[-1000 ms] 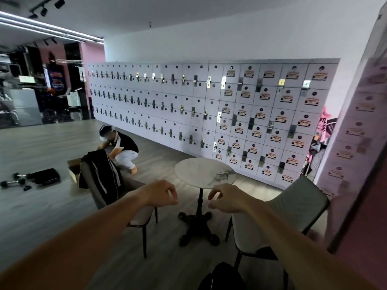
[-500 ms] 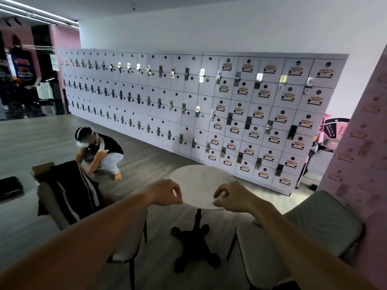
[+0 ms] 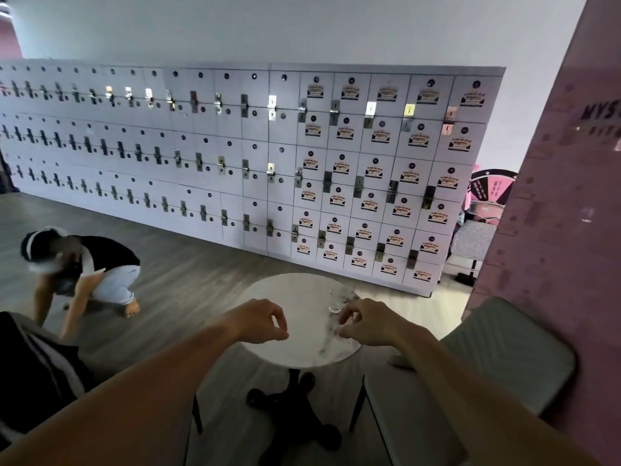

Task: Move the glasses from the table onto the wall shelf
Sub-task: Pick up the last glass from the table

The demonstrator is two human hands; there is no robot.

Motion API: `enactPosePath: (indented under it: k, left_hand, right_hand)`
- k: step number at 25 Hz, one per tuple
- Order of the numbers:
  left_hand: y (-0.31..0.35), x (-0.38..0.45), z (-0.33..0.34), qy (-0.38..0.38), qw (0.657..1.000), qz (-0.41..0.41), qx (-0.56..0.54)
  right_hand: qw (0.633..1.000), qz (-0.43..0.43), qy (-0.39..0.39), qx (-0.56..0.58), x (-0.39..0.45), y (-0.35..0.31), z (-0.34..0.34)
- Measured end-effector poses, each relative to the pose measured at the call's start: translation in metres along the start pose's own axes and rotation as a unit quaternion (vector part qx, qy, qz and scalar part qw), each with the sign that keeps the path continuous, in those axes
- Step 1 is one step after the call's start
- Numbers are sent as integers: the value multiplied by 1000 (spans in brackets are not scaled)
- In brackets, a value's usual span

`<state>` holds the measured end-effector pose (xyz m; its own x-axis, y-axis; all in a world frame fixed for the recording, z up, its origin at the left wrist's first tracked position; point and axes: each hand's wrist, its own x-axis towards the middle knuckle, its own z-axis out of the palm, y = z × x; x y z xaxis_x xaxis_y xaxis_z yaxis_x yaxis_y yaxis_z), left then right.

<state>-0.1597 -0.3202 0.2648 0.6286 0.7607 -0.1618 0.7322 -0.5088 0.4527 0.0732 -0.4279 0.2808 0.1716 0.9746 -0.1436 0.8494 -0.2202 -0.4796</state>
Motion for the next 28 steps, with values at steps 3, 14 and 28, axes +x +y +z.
enactPosePath:
  k: [3,14,28]
  left_hand:
    - [-8,61,-18,-9,1000,4,-6]
    - [-8,272,-68,-35,998,48,-14]
    - [-88,538,8,-182,982,50,-34]
  right_hand:
    - [1000,8,13,18,53,13,-13]
    - [998,49,40,19,229,56,-85]
    - [981,181,-33,54,440,158,-28]
